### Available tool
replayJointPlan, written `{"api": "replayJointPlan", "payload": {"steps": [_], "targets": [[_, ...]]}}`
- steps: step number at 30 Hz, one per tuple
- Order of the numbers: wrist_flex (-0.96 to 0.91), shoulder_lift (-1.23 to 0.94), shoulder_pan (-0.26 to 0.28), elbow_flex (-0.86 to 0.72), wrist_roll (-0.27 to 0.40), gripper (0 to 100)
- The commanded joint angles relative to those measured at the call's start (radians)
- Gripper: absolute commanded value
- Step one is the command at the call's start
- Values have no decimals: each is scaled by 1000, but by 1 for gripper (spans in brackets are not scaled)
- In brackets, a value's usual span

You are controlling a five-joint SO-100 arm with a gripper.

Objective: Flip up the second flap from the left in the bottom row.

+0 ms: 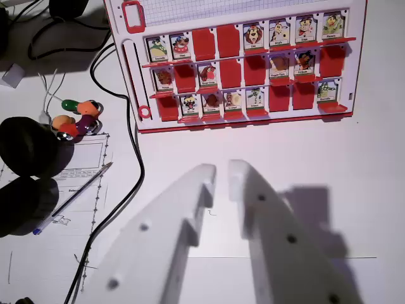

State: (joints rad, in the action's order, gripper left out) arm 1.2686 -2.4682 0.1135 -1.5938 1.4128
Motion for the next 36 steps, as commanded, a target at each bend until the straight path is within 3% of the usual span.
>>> {"api": "replayJointPlan", "payload": {"steps": [1,22,32,36], "targets": [[2,17,15,97,-6,2],[86,281,34,291,-61,2],[95,457,84,365,-112,2],[153,600,107,494,-153,2]]}}
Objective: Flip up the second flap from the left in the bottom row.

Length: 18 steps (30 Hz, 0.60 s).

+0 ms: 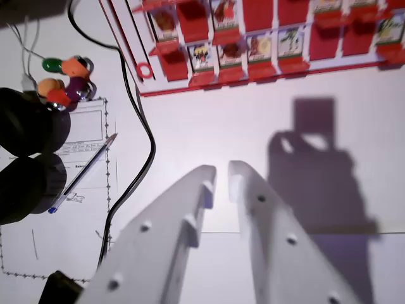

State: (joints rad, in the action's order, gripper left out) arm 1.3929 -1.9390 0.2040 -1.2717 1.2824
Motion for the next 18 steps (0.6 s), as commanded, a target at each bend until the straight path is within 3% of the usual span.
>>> {"api": "replayJointPlan", "payload": {"steps": [1,18], "targets": [[43,114,21,209,-35,2],[44,551,57,469,-123,2]]}}
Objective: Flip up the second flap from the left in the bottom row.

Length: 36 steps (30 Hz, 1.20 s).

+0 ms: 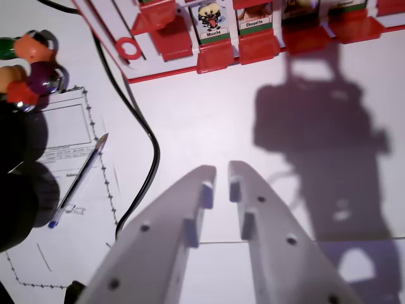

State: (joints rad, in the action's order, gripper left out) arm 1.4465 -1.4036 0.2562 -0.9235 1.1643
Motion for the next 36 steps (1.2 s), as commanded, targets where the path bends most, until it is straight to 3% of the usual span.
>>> {"api": "replayJointPlan", "payload": {"steps": [1,13,36], "targets": [[-11,40,5,137,-6,2],[-18,275,21,296,-32,2],[-95,529,41,425,-66,2]]}}
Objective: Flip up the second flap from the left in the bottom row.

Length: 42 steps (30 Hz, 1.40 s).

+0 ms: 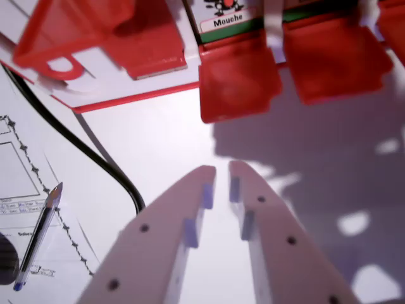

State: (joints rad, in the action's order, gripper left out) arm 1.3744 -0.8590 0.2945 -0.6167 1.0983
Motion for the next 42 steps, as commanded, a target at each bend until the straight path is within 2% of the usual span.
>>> {"api": "replayJointPlan", "payload": {"steps": [1,22,29,42], "targets": [[-25,-5,0,129,0,2],[-54,152,-20,296,6,2],[-61,187,-31,373,25,2],[-129,215,-52,405,64,2]]}}
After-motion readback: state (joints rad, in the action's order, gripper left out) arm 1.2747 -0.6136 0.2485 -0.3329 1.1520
